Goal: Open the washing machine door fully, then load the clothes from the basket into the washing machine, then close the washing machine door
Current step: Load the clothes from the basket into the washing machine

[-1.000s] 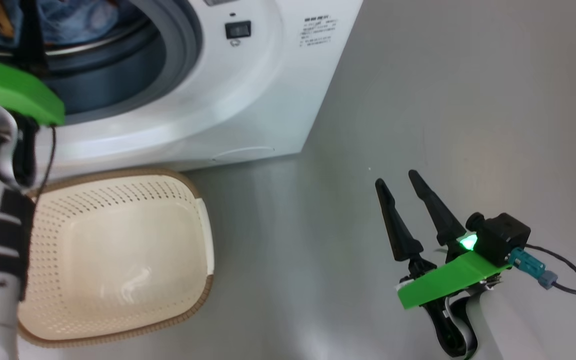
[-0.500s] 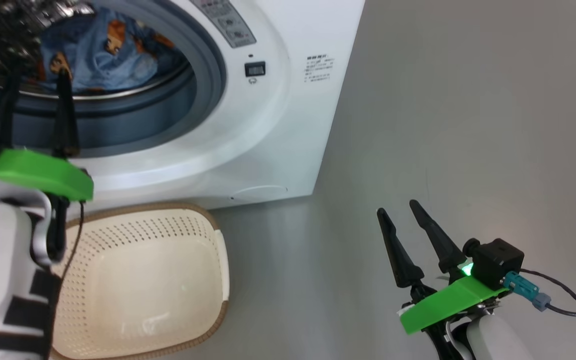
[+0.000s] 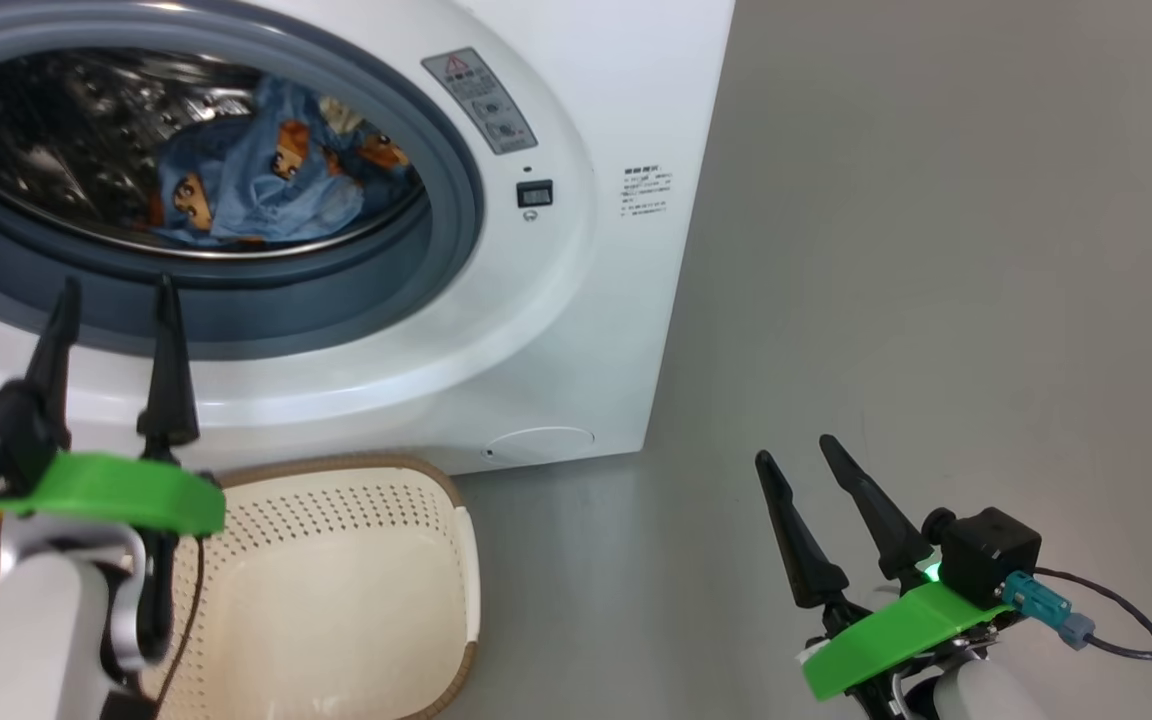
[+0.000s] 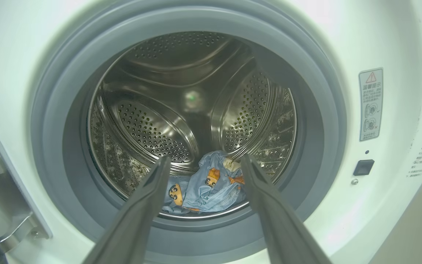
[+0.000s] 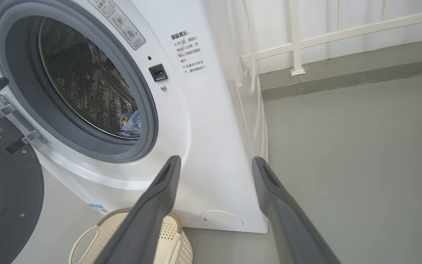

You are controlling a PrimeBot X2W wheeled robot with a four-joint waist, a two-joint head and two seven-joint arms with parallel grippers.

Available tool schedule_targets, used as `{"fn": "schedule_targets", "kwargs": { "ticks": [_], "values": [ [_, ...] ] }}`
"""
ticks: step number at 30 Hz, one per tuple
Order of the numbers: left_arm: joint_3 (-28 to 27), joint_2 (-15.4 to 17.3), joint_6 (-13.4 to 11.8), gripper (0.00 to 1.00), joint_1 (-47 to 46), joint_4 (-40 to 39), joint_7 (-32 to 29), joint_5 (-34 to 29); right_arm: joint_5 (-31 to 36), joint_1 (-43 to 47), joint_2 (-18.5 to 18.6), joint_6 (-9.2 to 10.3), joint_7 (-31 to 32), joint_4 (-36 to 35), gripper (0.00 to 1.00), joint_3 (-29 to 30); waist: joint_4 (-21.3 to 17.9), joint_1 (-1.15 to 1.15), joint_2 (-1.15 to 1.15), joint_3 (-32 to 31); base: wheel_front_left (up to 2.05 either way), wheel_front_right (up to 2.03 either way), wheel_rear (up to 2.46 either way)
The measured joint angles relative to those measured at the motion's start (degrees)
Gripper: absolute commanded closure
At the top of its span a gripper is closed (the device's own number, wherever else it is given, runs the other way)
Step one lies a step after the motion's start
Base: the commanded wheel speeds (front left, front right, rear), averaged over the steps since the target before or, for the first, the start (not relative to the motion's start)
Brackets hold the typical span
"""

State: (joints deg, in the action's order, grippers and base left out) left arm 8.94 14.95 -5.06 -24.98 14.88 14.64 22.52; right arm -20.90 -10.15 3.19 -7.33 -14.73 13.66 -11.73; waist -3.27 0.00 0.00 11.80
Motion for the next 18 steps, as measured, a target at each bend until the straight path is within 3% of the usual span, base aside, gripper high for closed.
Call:
{"fn": "schedule_targets", "kwargs": {
  "ticks": [6, 18],
  "values": [
    [-0.9, 0.6, -1.8, 0.00, 6.4, -4.5, 0.0, -0.6, 1.3, 1.2, 0.0, 0.00, 0.0, -0.2, 0.00, 1.1, 0.7, 0.00, 0.00, -1.7, 0.00, 0.00, 0.00],
    [-3.9, 0.5, -2.8, 0.00, 17.7, -12.0, 0.0, -1.6, 3.4, 3.2, -0.1, 0.00, 0.0, -2.3, 0.00, 3.5, 1.5, 0.00, 0.00, -4.4, 0.00, 0.00, 0.00]
  ]
}}
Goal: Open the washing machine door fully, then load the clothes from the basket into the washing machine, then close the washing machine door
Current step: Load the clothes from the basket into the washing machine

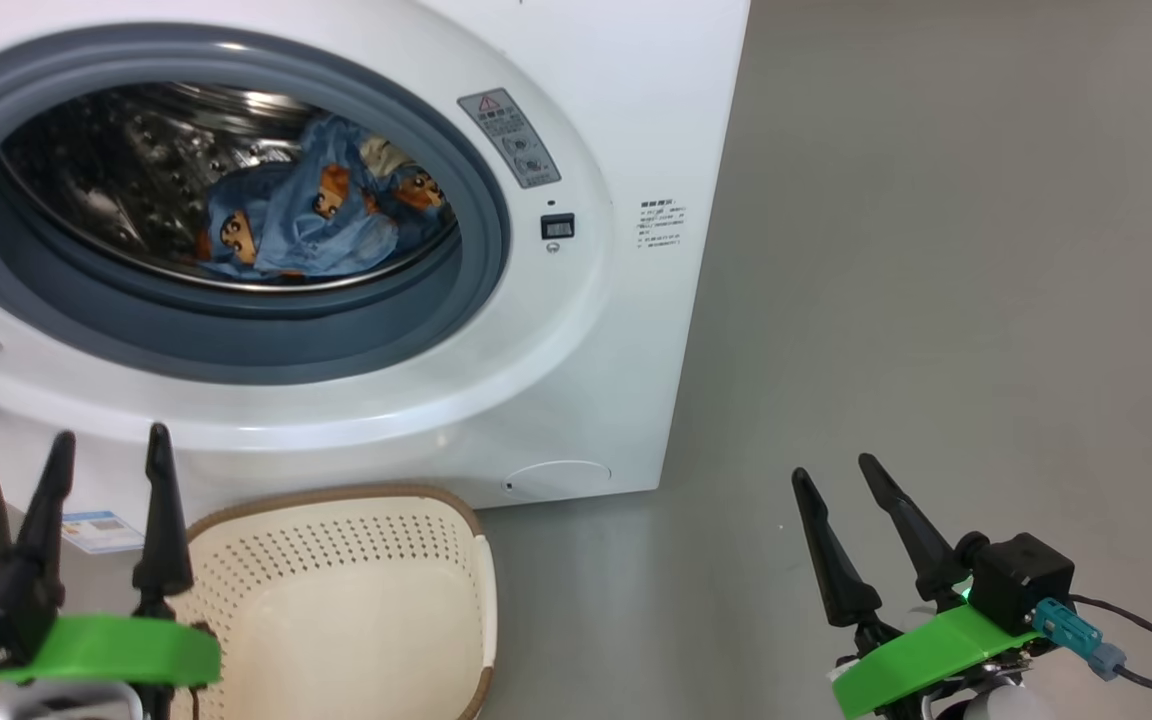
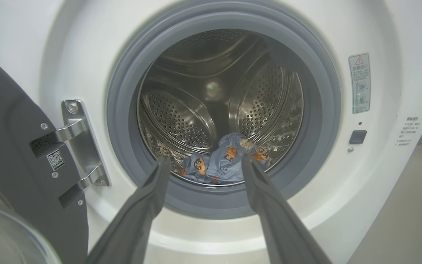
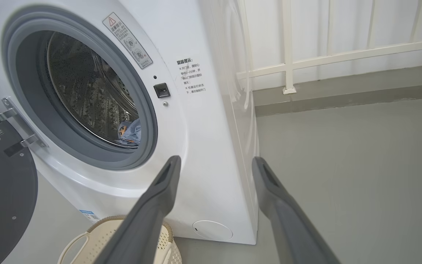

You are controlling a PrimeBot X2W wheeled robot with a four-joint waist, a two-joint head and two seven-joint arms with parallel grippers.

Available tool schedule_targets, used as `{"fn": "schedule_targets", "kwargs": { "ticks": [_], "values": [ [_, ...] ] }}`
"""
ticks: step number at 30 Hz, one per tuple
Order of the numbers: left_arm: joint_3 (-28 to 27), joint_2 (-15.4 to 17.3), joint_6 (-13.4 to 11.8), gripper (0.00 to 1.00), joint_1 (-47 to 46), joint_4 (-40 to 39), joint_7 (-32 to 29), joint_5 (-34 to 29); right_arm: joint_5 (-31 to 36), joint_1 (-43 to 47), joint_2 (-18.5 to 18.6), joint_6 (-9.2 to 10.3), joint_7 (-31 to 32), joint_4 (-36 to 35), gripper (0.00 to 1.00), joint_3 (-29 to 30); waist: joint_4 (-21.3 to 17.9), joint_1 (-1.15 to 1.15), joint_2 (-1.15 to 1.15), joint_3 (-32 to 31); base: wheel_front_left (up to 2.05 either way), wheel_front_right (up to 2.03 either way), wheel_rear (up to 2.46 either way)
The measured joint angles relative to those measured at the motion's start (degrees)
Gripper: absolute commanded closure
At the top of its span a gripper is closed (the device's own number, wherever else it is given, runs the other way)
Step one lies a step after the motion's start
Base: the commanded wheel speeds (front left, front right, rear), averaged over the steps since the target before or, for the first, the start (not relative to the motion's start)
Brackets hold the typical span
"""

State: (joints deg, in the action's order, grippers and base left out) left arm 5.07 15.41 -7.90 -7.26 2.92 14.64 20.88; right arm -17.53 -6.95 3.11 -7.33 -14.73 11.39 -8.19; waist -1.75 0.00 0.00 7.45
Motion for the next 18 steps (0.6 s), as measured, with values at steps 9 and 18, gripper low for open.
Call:
{"fn": "schedule_targets", "kwargs": {
  "ticks": [9, 18],
  "values": [
    [-2.3, -1.5, -0.3, 0.00, 6.7, -2.6, 0.0, -2.2, 2.7, 1.1, 0.0, 0.01, 0.0, -1.7, 0.00, 1.0, -0.4, 0.00, 0.00, -1.8, 0.00, 0.00, 0.00],
    [-4.9, -3.6, 0.0, 0.00, 11.3, -3.6, 0.0, -3.0, 3.4, 2.6, -0.1, 0.00, 0.0, -2.3, 0.00, 1.9, -0.5, 0.00, 0.00, -2.8, 0.00, 0.00, 0.00]
  ]
}}
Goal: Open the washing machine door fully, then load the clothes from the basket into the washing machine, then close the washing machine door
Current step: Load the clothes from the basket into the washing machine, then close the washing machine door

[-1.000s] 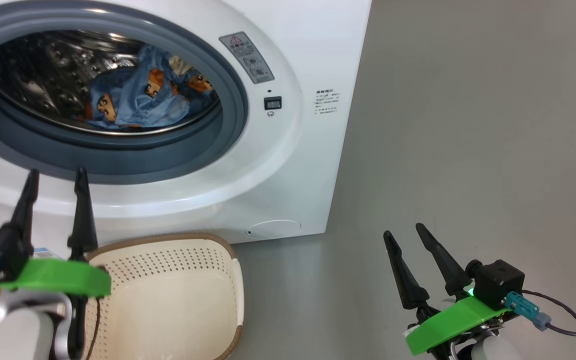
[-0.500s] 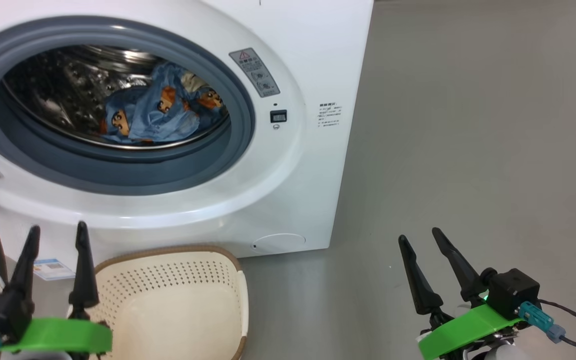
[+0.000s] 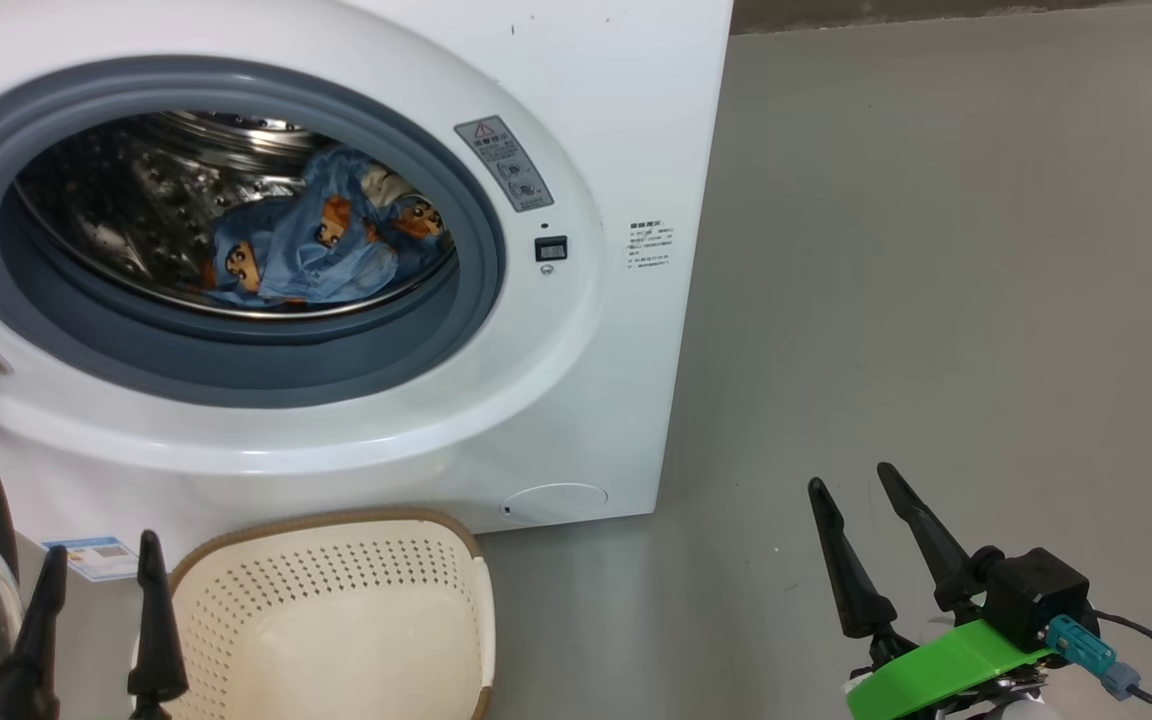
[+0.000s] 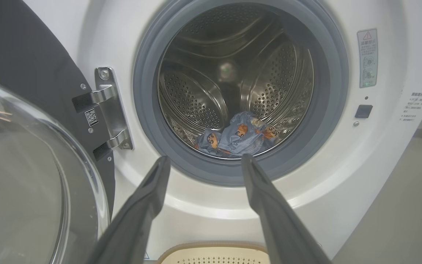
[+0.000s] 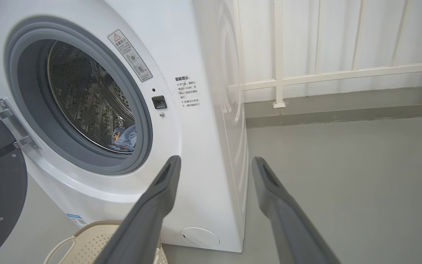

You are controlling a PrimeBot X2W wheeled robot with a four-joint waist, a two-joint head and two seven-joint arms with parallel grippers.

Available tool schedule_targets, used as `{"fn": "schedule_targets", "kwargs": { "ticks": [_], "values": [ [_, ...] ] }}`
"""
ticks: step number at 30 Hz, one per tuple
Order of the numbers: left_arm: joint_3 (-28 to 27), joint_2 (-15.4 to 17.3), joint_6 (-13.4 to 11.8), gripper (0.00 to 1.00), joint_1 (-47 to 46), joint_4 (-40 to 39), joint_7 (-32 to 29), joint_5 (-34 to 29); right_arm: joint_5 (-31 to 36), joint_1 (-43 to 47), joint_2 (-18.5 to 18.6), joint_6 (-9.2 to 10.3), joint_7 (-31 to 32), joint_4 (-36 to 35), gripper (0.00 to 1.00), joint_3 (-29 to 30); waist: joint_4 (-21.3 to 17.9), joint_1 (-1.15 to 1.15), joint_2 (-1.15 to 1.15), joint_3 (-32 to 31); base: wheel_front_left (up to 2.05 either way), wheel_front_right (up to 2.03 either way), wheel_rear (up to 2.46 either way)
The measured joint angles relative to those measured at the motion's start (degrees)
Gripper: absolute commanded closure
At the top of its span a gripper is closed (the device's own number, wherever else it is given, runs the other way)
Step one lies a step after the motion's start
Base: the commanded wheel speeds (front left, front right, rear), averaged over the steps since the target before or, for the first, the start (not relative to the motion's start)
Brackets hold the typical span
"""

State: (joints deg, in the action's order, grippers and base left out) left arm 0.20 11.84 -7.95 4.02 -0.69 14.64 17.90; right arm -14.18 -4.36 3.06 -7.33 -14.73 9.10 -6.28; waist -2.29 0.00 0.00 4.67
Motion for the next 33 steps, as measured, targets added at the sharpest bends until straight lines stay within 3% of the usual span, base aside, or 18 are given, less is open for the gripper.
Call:
{"fn": "schedule_targets", "kwargs": {
  "ticks": [33],
  "values": [
    [-3.6, -5.1, 4.1, 0.00, 2.0, 3.3, 0.0, -2.4, 0.5, 0.5, 0.0, 0.00, 0.0, -0.4, 0.00, 0.6, 0.3, 0.00, 0.00, -0.4, 0.00, 0.00, 0.00]
  ]
}}
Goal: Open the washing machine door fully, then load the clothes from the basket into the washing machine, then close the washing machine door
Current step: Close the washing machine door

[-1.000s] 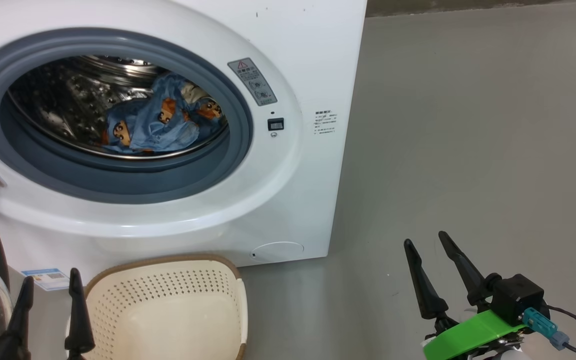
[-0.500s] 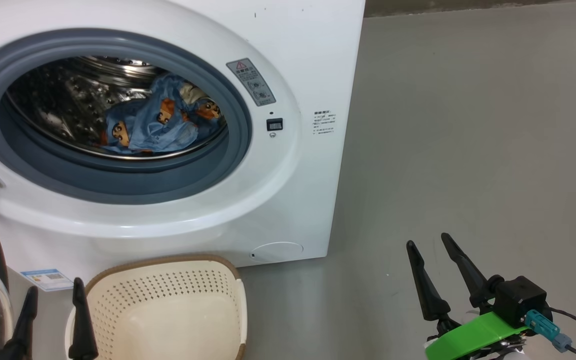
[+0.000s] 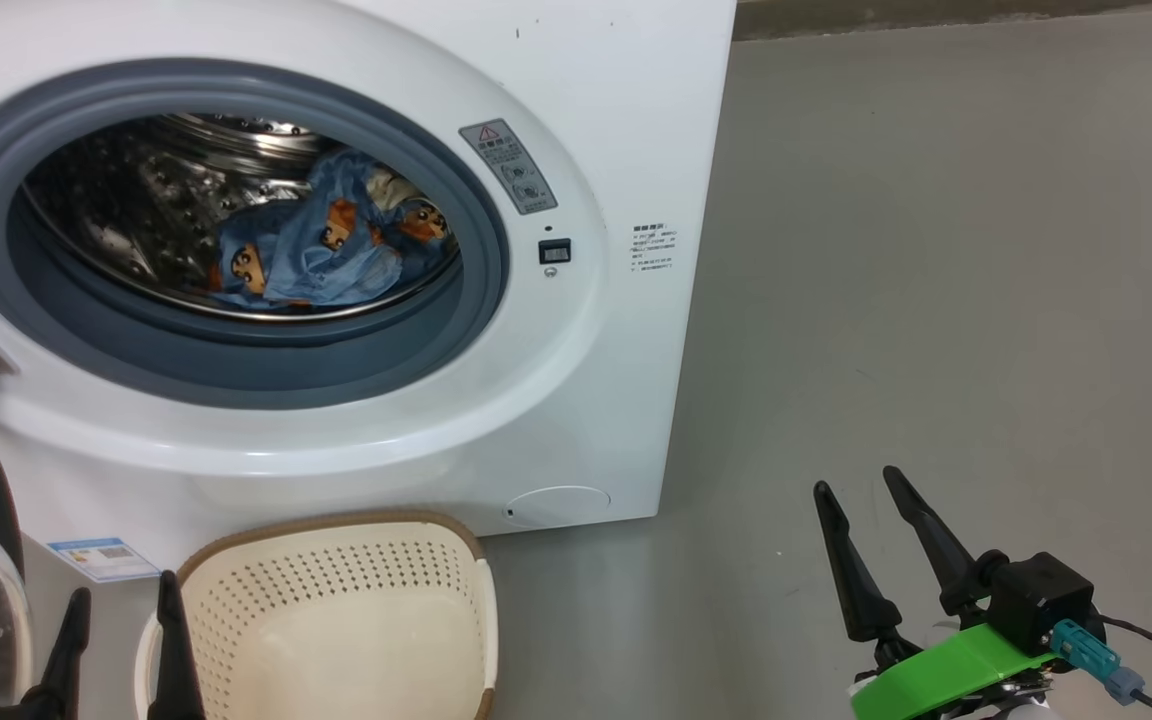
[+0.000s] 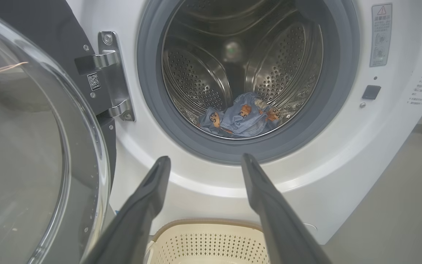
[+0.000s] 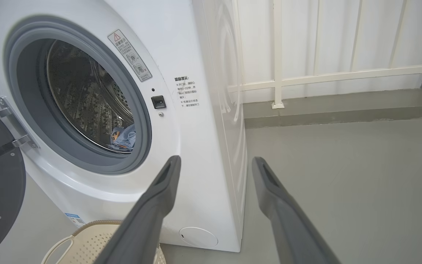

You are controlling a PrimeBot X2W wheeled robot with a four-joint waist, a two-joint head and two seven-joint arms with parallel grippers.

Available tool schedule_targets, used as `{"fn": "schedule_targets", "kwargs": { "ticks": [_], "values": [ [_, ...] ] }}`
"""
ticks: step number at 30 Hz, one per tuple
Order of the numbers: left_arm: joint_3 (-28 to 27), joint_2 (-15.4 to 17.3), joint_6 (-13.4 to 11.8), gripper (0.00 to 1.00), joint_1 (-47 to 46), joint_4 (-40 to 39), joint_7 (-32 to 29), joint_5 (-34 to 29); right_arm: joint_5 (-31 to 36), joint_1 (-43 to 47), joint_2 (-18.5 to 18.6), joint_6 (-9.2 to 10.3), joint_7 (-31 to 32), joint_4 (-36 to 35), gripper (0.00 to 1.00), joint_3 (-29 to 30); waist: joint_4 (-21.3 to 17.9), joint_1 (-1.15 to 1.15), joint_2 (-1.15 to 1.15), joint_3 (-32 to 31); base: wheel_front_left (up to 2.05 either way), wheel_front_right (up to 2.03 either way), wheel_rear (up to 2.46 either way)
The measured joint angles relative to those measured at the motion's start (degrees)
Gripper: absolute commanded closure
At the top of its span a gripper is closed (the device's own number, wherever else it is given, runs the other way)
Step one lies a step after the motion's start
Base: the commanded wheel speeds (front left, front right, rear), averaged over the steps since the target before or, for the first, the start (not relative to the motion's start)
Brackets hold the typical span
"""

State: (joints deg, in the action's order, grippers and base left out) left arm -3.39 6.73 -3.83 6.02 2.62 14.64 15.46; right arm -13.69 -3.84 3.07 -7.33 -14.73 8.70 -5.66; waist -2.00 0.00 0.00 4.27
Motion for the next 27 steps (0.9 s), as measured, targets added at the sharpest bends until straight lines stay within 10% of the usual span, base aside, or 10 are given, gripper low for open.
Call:
{"fn": "schedule_targets", "kwargs": {
  "ticks": [27],
  "values": [
    [-1.0, 0.0, 0.6, 0.00, 0.0, 2.4, 0.0, -1.1, 0.0, 0.4, 0.0, 0.00, 0.0, 0.1, 0.00, 0.2, 0.2, 0.00, 0.00, -0.5, 0.00, 0.00, 0.00]
  ]
}}
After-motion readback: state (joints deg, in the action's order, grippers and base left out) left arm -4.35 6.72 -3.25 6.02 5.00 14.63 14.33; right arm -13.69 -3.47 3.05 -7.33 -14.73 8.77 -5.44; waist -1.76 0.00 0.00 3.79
